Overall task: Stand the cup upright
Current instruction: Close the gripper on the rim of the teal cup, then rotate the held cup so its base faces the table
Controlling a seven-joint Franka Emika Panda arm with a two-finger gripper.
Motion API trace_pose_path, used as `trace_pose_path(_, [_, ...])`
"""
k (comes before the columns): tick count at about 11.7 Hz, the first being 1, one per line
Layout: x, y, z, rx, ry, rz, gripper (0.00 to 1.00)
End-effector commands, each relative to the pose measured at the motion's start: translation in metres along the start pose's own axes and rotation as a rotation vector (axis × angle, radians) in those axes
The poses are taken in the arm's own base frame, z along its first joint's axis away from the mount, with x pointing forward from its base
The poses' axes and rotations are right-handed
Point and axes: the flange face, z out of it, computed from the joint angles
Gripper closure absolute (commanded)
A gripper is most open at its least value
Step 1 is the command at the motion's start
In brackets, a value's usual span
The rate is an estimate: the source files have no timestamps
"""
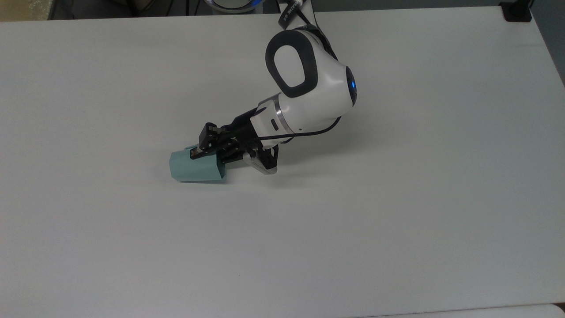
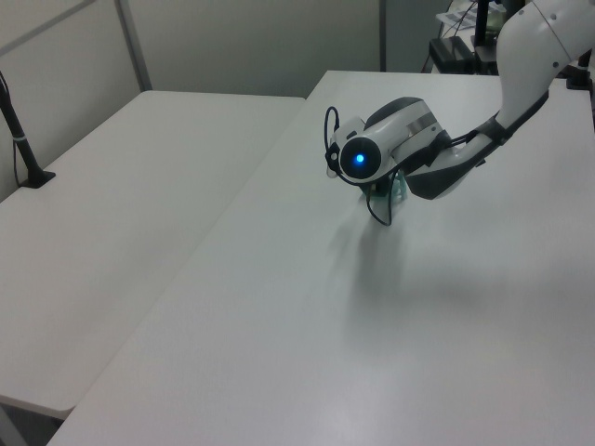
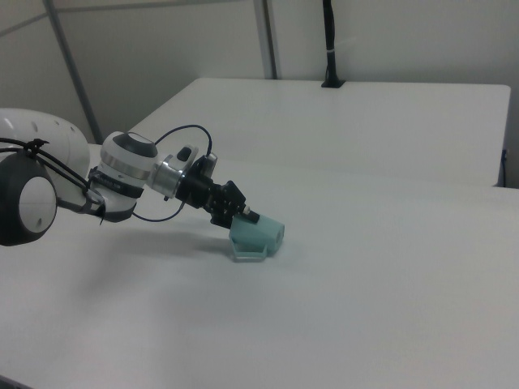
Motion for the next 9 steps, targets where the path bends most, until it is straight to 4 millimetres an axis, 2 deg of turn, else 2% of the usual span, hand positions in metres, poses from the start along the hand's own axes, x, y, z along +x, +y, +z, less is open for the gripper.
trace_pose_path(1, [0.003, -0.009, 0.007, -0.007, 0.024, -0.001, 1.00])
trace_pose_path(2, [0.003, -0.008, 0.006, -0.004, 0.024, -0.009, 1.00])
trace_pose_path(3, [0.005, 0.003, -0.002, 0.011, 0.022, 0.013, 1.00])
trace_pose_path(5, [0.008, 0.054, -0.037, 0.101, 0.018, 0.111, 1.00])
trace_pose_path(7, [0.000, 0.116, -0.081, 0.281, -0.022, 0.250, 1.00])
trace_pose_path(8, [-0.006, 0.137, -0.094, 0.340, -0.035, 0.291, 1.00])
trace_pose_path(9, [-0.010, 0.144, -0.100, 0.388, -0.054, 0.313, 1.00])
